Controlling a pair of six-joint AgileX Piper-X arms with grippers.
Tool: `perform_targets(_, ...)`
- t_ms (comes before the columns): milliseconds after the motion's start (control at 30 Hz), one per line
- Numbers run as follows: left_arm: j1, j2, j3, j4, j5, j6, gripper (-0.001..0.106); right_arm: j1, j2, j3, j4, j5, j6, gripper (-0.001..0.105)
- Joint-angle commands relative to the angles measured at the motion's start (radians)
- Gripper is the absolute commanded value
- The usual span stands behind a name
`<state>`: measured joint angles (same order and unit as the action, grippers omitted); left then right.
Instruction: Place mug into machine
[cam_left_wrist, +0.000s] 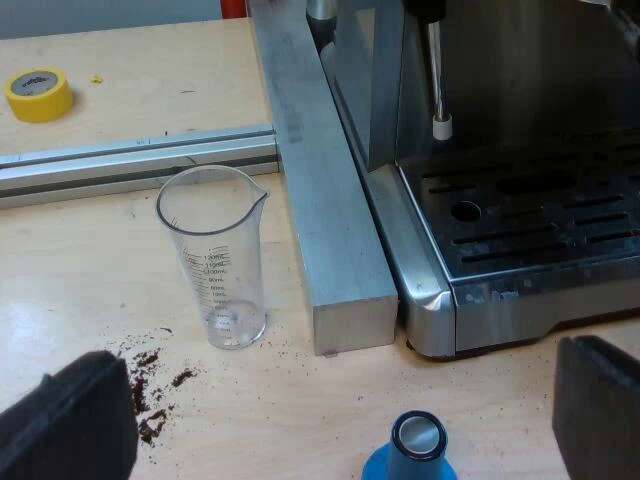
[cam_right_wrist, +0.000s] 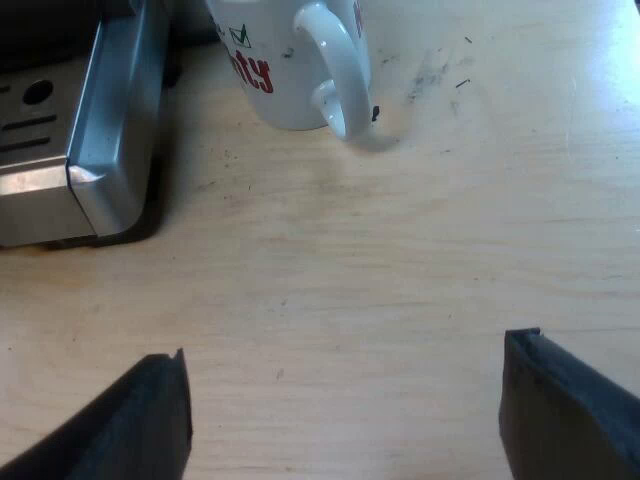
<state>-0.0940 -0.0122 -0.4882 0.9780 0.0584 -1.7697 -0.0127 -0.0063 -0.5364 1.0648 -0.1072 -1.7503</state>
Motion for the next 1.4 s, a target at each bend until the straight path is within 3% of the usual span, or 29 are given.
perform_targets(33, -0.002, -0.139, 0.0, -0.011, 0.005, 0.001, 0.085, 0.001, -0.04, -0.026, -0.005, -0.002, 0.003, 0.066)
perform_targets(300, -0.015, -0.084, -0.059, -0.011, 0.043, 0.001, 0.085, 0.001, 0.043, -0.157, 0.06, -0.002, -0.01, 0.066)
perform_targets(433, -0.074, -0.022, -0.082, -0.019, 0.096, 0.001, 0.085, 0.001, 0.127, -0.219, 0.073, -0.002, -0.108, 0.066)
perform_targets(533, -0.143, 0.019, -0.081, -0.044, 0.151, 0.001, 0.085, 0.008, 0.188, -0.241, 0.073, -0.002, -0.128, 0.066)
perform_targets(667, -0.213, 0.046, -0.079, -0.098, 0.19, 0.001, 0.085, 0.02, 0.222, -0.244, 0.07, -0.002, -0.134, 0.066)
perform_targets(733, -0.297, 0.068, -0.07, -0.161, 0.222, 0.004, 0.085, 0.043, 0.275, -0.244, 0.07, -0.002, -0.189, 0.066)
perform_targets(900, -0.353, 0.085, -0.048, -0.216, 0.282, 0.016, 0.085, 0.054, 0.306, -0.244, 0.07, -0.002, -0.232, 0.066)
perform_targets(967, -0.412, 0.111, -0.002, -0.299, 0.355, 0.024, 0.085, 0.056, 0.32, -0.244, 0.068, -0.002, -0.239, 0.066)
perform_targets(1033, -0.437, 0.129, 0.037, -0.336, 0.374, 0.024, 0.085, 0.055, 0.336, -0.244, 0.065, -0.002, -0.244, 0.066)
perform_targets(1200, -0.447, 0.143, 0.079, -0.364, 0.394, 0.024, 0.085, 0.055, 0.361, -0.17, -0.021, -0.002, -0.244, 0.066)
perform_targets(1300, -0.447, 0.147, 0.161, -0.424, 0.488, 0.024, 0.085, 0.055, 0.363, -0.132, -0.077, 0.009, -0.244, 0.066)
perform_targets(1400, -0.447, 0.147, 0.191, -0.442, 0.499, 0.024, 0.085, 0.055, 0.363, -0.093, -0.141, 0.02, -0.244, 0.066)
